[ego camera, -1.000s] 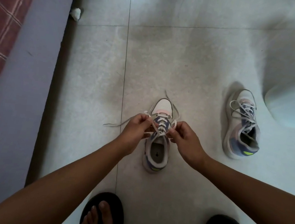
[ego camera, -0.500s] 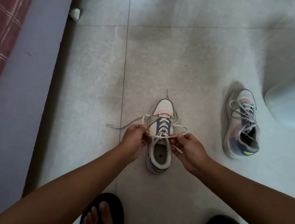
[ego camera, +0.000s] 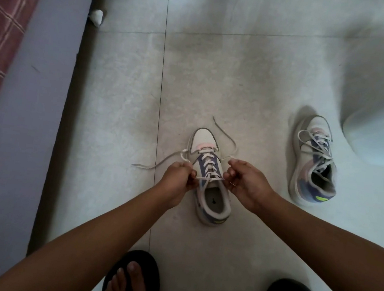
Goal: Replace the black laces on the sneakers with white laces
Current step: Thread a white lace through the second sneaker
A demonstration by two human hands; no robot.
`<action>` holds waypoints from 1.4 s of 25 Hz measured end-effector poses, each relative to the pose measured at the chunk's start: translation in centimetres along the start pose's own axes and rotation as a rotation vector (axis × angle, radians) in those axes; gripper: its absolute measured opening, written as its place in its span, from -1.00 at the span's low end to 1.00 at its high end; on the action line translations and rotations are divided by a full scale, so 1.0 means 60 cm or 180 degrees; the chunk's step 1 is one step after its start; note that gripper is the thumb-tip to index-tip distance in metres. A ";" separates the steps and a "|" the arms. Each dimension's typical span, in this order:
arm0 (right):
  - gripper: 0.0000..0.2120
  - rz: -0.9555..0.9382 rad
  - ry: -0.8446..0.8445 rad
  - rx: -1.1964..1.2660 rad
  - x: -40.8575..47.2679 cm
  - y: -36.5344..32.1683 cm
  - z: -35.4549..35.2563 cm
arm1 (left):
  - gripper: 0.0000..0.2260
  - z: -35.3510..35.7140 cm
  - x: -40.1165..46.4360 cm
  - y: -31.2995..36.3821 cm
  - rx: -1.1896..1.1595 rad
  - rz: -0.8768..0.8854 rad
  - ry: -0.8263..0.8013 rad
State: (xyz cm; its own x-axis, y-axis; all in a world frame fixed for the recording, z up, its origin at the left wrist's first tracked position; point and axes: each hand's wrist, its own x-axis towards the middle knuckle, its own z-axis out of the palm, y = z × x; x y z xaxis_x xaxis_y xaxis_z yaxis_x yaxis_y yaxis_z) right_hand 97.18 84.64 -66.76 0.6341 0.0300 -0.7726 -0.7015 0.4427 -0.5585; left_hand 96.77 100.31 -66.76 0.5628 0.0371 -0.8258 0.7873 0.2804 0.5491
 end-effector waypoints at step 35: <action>-0.88 -0.1661 -0.0093 -0.2905 0.032 0.003 0.012 | -0.80 -0.002 0.042 0.058 0.3001 0.1606 -0.1391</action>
State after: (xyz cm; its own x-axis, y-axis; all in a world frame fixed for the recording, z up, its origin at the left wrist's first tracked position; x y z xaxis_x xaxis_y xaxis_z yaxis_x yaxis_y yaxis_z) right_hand 98.51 85.41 -68.09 0.9274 0.0570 -0.3698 -0.3102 -0.4358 -0.8449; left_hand 100.88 101.49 -66.95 0.7610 -0.4459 -0.4712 0.2197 -0.5063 0.8339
